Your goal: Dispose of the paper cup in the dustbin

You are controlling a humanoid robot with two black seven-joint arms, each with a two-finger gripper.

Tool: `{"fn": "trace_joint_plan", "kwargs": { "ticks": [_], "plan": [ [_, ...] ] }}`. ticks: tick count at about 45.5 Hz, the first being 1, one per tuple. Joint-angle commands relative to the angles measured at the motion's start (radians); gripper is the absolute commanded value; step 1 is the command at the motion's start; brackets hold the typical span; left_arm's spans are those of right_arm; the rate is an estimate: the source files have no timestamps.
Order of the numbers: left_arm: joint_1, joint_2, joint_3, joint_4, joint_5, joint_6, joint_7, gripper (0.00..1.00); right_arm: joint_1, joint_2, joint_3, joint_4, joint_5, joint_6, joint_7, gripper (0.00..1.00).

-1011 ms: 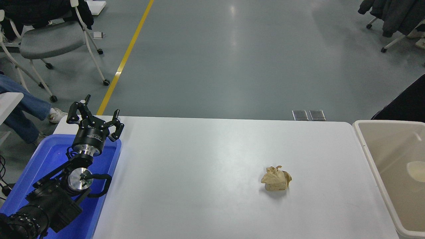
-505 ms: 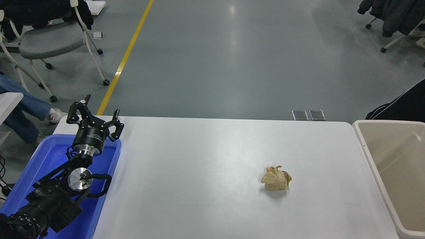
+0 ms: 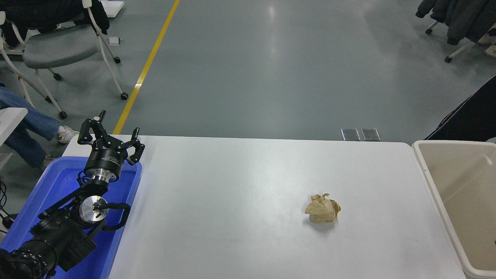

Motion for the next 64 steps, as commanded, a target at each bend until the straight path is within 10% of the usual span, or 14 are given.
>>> {"fn": "trace_joint_plan", "kwargs": {
  "ticks": [1, 20, 39, 64],
  "plan": [
    [0.0, 0.0, 0.0, 0.0, 0.0, 0.0, 0.0, 1.0, 0.017, -0.095, 0.291, 0.261, -0.007, 0.062, 0.078, 0.99],
    [0.0, 0.0, 0.0, 0.0, 0.0, 0.0, 0.0, 1.0, -0.081, -0.094, 0.669, 0.753, -0.338, 0.057, 0.17, 0.99],
    [0.0, 0.0, 0.0, 0.0, 0.0, 0.0, 0.0, 1.0, -0.11, 0.288, 1.037, 0.616, -0.639, 0.045, 0.311, 0.99],
    [0.0, 0.0, 0.0, 0.0, 0.0, 0.0, 0.0, 1.0, -0.095, 0.313, 0.816, 0.536, -0.622, 0.052, 0.347, 0.99]
  ]
}}
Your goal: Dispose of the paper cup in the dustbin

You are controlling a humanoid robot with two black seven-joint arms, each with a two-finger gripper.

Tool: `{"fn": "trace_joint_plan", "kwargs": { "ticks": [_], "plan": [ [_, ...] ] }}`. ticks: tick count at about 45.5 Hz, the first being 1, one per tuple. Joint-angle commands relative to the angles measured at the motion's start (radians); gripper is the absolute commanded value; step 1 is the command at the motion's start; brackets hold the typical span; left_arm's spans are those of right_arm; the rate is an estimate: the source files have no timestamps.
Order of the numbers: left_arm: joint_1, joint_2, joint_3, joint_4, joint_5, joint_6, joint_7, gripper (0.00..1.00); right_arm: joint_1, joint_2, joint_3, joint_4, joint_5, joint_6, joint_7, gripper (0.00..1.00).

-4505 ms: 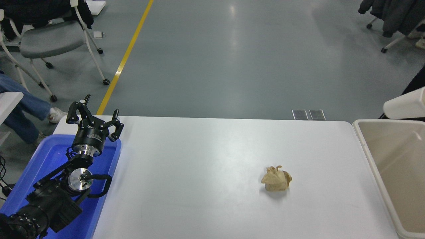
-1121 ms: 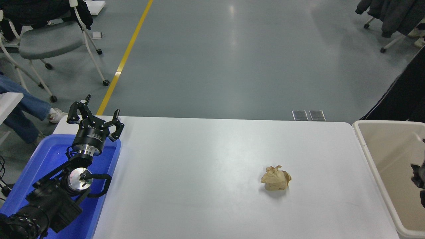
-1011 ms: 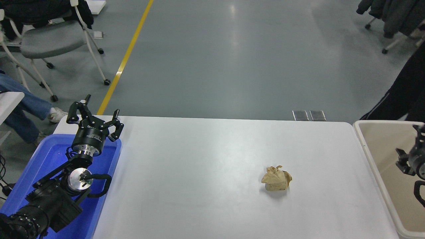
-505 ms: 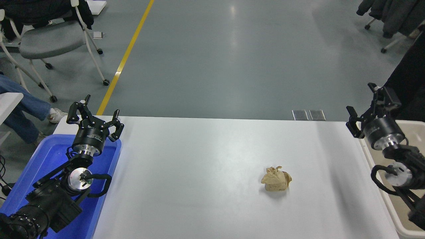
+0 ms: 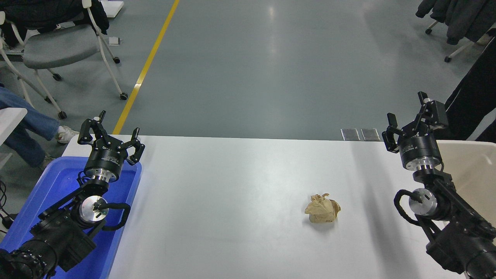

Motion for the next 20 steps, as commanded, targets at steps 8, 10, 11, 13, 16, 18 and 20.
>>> {"fn": "trace_joint_plan", "kwargs": {
  "ticks": [8, 10, 11, 13, 16, 18, 20],
  "plan": [
    [0.0, 0.0, 0.0, 0.0, 0.0, 0.0, 0.0, 1.0, 0.009, 0.021, -0.102, -0.087, -0.002, -0.004, 0.008, 0.99],
    [0.0, 0.0, 0.0, 0.0, 0.0, 0.001, 0.0, 1.0, 0.012, 0.023, -0.102, -0.092, -0.002, -0.004, 0.008, 0.99],
    [0.0, 0.0, 0.0, 0.0, 0.0, 0.0, 0.0, 1.0, 0.012, 0.021, -0.102, -0.094, -0.002, -0.005, 0.008, 0.99],
    [0.0, 0.0, 0.0, 0.0, 0.0, 0.001, 0.0, 1.0, 0.013, 0.021, -0.101, -0.095, -0.002, -0.005, 0.008, 0.99],
    [0.0, 0.0, 0.0, 0.0, 0.0, 0.0, 0.0, 1.0, 0.016, 0.021, -0.101, -0.097, -0.002, -0.005, 0.008, 0.99],
    [0.0, 0.0, 0.0, 0.0, 0.0, 0.0, 0.0, 1.0, 0.016, 0.021, -0.099, -0.097, -0.002, -0.005, 0.008, 0.99],
    [0.0, 0.0, 0.0, 0.0, 0.0, 0.0, 0.0, 1.0, 0.018, 0.021, -0.098, -0.097, -0.001, -0.005, 0.008, 0.99]
  ]
}}
